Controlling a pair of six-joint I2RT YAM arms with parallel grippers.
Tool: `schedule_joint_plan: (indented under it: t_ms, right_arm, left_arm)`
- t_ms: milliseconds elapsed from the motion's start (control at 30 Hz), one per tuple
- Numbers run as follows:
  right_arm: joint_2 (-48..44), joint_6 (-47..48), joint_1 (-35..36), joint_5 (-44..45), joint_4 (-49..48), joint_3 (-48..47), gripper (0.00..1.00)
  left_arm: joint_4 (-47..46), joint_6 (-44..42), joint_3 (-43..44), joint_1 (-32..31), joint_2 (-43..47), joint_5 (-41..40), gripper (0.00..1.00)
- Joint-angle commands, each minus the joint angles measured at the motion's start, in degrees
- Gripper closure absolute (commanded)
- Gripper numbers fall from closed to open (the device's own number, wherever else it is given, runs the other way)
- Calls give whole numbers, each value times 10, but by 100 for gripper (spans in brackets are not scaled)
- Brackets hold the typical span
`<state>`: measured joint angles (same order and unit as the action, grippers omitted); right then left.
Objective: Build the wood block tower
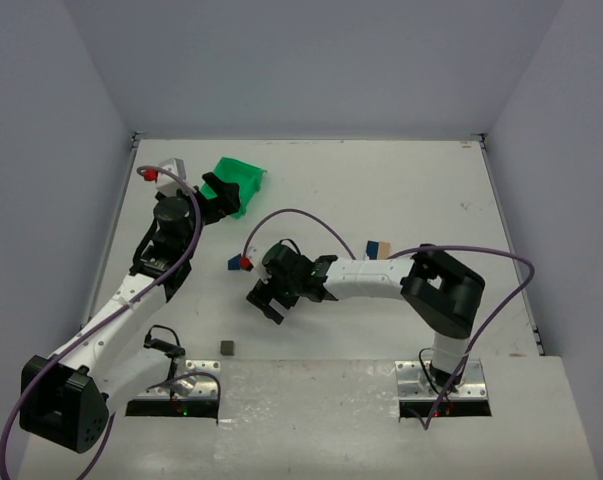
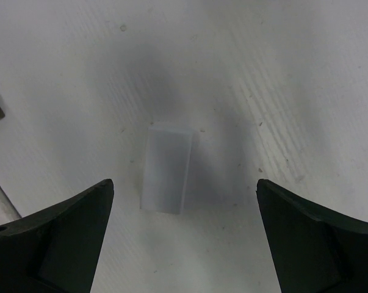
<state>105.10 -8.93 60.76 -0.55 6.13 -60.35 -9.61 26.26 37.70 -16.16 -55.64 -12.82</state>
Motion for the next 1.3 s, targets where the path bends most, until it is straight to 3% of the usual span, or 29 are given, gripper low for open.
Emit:
schedule_joint_plan:
  t_ms: [0, 133, 300, 433, 600, 867, 1100, 1267]
  right_arm:
    - [29, 13, 4, -11, 6, -41, 5]
    - [53, 16, 10, 2, 16, -55, 11]
    - [53, 28, 14, -1, -2, -42, 36]
    - [55, 32, 15, -3, -5, -41, 67]
    - [48, 30, 14, 0, -8, -36, 86]
    - [-18, 85, -32, -12, -28, -88, 91]
    - [-90, 226, -187, -162, -29, -148, 92]
    - [-121, 324, -323, -294, 42, -187, 92]
  left_arm:
    - [-11, 6, -5, -5, 15, 2, 0]
    - [-11, 6, -5, -5, 14, 2, 0]
    - [-11, 6, -5, -5, 15, 3, 0]
    - [-12, 6, -6, -5, 16, 2, 0]
    - [-9, 6, -7, -5, 20, 0, 0]
    - [-4, 4, -12, -5, 32, -17, 0]
    - [-13, 0, -17, -5, 37, -38, 0]
    - [-34, -9, -22, -5, 27, -46, 0]
